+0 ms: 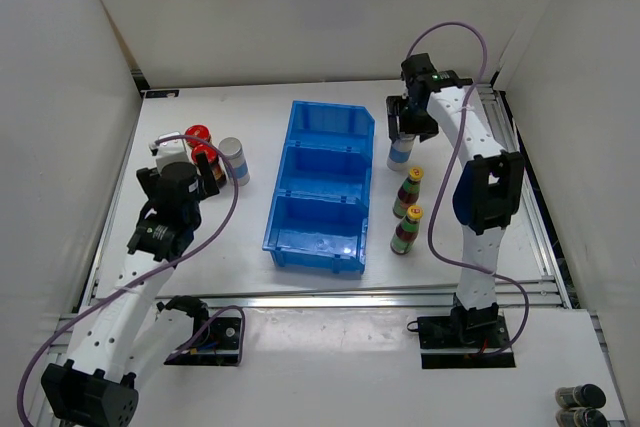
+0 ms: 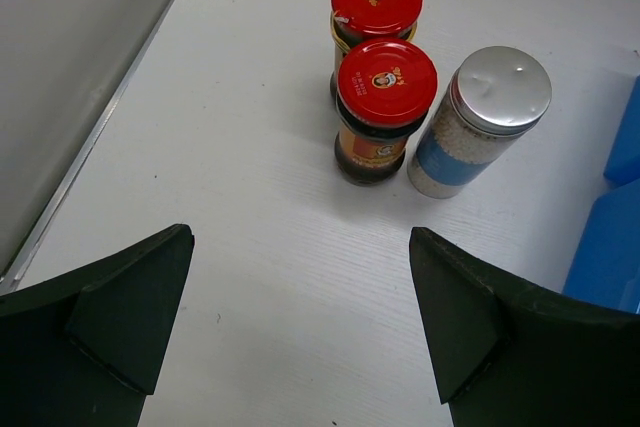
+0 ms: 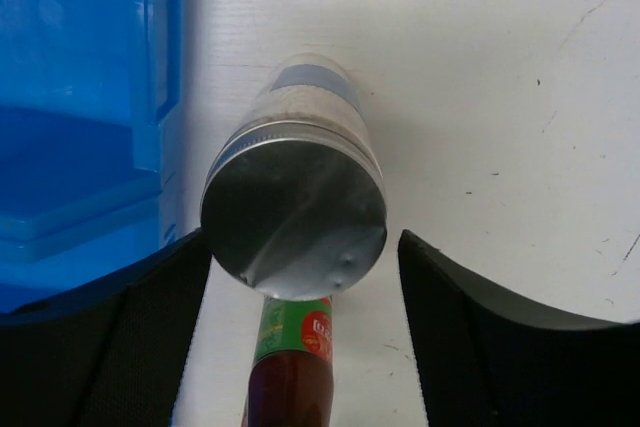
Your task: Organize the condiment bottles
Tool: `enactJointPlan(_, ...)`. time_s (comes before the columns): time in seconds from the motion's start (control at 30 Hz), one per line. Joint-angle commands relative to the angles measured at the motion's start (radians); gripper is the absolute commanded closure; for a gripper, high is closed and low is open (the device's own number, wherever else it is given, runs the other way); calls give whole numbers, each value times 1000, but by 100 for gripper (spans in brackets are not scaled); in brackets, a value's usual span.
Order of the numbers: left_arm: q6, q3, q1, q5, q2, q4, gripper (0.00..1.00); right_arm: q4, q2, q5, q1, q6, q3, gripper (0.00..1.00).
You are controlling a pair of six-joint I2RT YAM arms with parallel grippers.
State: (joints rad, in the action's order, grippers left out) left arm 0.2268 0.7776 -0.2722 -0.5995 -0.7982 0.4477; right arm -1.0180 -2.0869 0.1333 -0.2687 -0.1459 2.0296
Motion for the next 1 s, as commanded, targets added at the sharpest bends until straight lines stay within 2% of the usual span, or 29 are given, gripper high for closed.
enactJointPlan(0.0,8,5,-4,-25,-3,-6,0,24,-16,-14,-1,5,-12,25)
enactJointPlan(0.03,8,5,-4,-25,-3,-6,0,24,-16,-14,-1,5,-12,29)
enactJointPlan(0.07,8,5,-4,-25,-12,-6,0,24,-16,-14,-1,5,-3,40)
enactJointPlan(0.17,8,5,-13,-34,-12,-6,0,24,-16,-2,-1,5,9,58)
enactJointPlan(0.33,8,5,-13,-34,-12,-6,0,12,19,44,-1,5,72,80)
enactJointPlan(0.37,8,5,-13,-34,-12,-6,0,12,28,45,-1,5,89,88)
enactJointPlan(0.47,8,5,-13,-34,-12,-6,0,12,62,45,-10,5,160,95)
enactJointPlan(0.6,8,5,-13,-34,-12,-6,0,12,87,36,-61,14,301,99)
enactJointPlan(0.73,8,5,-13,-34,-12,-6,0,12,36,35,-110,32,415,99)
enactJointPlan(0.8,8,5,-13,-34,-12,-6,0,12,25,60,-121,32,416,99)
enactJointPlan(0.83,8,5,-13,-34,-12,-6,0,12,25,60,-121,32,405,95)
enactJointPlan(0.87,8,5,-13,-43,-12,-6,0,12,25,60,-121,32,370,84)
enactJointPlan(0.9,8,5,-13,-43,-12,-6,0,12,25,72,-121,32,345,64)
enactJointPlan(0.93,8,5,-13,-43,-12,-6,0,12,37,83,-121,32,322,31)
enactJointPlan(0.97,8,5,-13,-43,-12,-6,0,24,37,83,-121,32,304,19)
